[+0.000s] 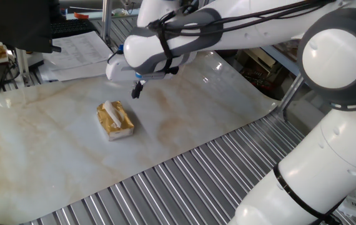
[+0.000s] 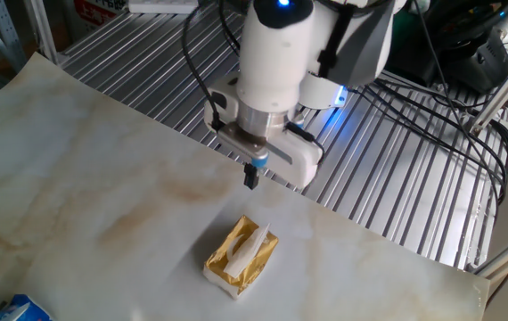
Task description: Pull out a napkin
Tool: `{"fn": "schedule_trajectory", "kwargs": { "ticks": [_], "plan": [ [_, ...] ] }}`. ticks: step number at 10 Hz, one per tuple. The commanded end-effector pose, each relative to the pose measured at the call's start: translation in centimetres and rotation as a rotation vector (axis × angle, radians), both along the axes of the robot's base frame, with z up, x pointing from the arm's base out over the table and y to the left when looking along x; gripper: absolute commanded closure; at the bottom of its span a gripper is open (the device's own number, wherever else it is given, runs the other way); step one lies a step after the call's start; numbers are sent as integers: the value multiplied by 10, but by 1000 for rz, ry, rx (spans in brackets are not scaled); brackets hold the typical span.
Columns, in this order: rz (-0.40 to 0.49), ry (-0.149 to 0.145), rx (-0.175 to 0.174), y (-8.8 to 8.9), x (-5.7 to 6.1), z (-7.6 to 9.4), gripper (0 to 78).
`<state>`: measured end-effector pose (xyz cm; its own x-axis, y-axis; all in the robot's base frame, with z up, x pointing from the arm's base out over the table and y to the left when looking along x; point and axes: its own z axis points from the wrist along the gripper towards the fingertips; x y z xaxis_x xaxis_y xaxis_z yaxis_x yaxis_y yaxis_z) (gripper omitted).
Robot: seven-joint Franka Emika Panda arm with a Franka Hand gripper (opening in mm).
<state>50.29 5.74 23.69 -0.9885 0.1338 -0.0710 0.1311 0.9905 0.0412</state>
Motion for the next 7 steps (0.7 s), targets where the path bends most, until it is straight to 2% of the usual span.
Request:
{"fn": "schedule_trajectory", "kwargs": {
  "ticks": [1, 4, 7],
  "plan": [
    [-12, -24, 4, 4, 2, -14, 776],
    [-19, -35, 7, 9, 4, -23, 776],
    [-75, -33, 8, 36, 4, -22, 776]
  ]
}}
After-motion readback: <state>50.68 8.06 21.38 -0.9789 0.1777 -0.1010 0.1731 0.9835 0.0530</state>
